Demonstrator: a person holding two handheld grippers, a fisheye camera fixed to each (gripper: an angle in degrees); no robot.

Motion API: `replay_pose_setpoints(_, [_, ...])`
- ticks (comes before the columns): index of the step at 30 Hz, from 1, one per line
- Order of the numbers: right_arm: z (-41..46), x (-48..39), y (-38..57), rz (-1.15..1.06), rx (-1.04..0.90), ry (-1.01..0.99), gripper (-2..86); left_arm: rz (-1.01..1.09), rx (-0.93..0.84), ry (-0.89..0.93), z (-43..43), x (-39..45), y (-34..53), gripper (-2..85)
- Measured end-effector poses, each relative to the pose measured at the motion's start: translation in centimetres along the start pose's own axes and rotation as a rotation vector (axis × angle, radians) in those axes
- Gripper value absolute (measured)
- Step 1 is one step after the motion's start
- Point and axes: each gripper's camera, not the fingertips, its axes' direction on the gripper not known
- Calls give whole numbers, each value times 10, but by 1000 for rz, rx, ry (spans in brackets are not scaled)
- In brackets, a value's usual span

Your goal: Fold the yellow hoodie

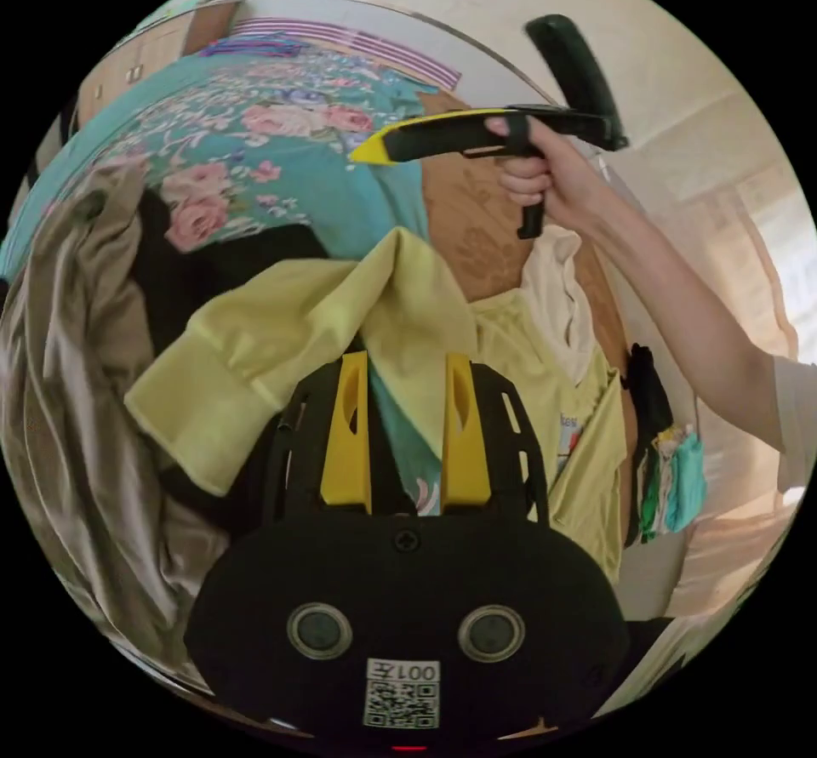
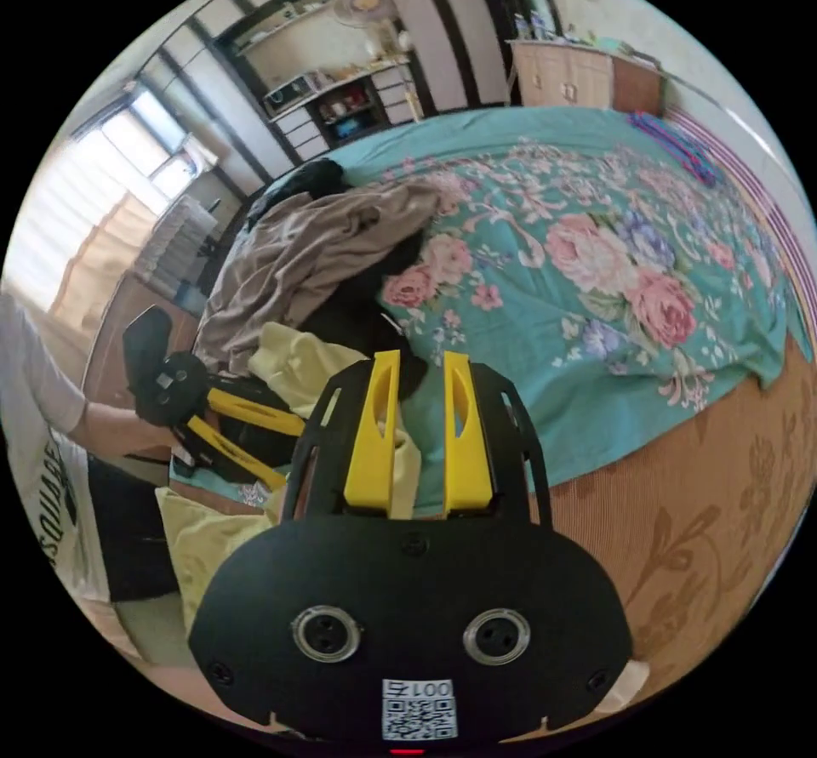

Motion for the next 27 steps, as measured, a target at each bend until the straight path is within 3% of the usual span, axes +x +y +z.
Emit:
replay_pose_setpoints(6, [47, -133, -21, -411, -194, 64, 119, -208, 53, -5, -28, -19, 60, 87])
replay_pose_setpoints(10, [65, -186, -11, -538, -227, 76, 115, -243, 73, -10, -50, -20, 85, 85])
replay_pose_setpoints(14, [87, -218, 4, -641, -240, 404, 36, -218, 72, -68, -60, -11, 101, 87])
replay_pose_setpoints(16, [76, -219, 4, -635, -170, 474, 26, -205, 83, -92, -62, -7, 104, 90])
replay_pose_setpoints(23, [-68, -154, -21, -363, 117, -51, 14, -109, 261, -43, -80, -4, 101, 139])
replay_pose_setpoints(27, [-114, -114, -28, -303, 117, -357, 14, -15, 417, 57, -94, 6, 93, 144])
